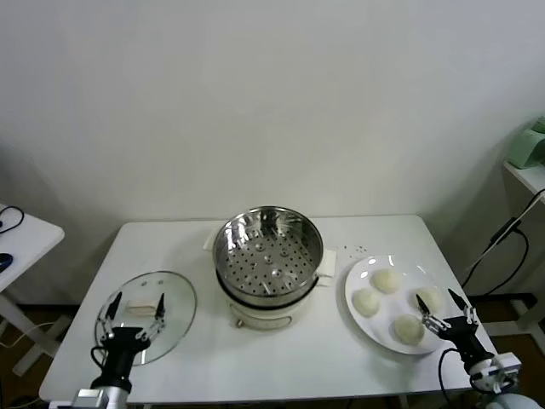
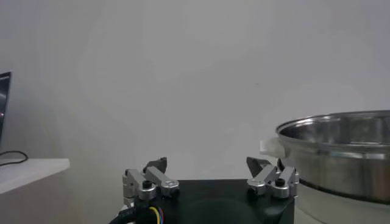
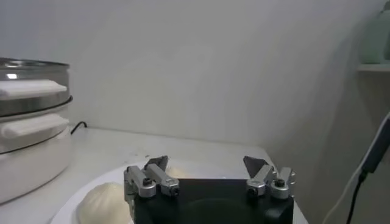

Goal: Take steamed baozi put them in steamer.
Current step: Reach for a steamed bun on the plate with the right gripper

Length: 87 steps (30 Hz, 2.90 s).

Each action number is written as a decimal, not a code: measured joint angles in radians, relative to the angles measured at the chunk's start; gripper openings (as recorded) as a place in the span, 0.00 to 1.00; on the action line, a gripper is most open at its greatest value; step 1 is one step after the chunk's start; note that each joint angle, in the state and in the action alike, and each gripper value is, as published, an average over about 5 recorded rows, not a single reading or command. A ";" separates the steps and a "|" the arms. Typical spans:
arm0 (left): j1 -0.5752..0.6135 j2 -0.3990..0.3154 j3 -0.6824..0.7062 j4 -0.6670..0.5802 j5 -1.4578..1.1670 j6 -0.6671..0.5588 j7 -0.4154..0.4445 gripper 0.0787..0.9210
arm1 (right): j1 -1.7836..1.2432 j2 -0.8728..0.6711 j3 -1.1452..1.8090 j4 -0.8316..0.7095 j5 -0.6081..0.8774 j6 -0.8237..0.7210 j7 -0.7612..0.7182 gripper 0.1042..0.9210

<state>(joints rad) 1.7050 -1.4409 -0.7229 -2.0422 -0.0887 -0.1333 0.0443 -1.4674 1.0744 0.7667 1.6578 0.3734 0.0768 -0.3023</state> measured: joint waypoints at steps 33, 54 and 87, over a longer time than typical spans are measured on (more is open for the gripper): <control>-0.026 -0.009 0.035 -0.018 -0.010 0.040 -0.040 0.88 | 1.180 -0.467 -1.083 -0.508 -0.367 -0.019 -0.814 0.88; -0.071 0.010 0.019 -0.001 -0.045 0.076 -0.044 0.88 | 1.482 -0.211 -1.495 -0.855 -0.548 0.060 -0.932 0.88; -0.079 0.013 0.014 0.020 -0.050 0.081 -0.047 0.88 | 1.472 -0.125 -1.474 -0.937 -0.614 0.070 -0.934 0.84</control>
<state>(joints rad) 1.6258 -1.4283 -0.7088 -2.0223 -0.1390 -0.0520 -0.0031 0.0051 0.9495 -0.7069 0.7206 -0.2404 0.1469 -1.2366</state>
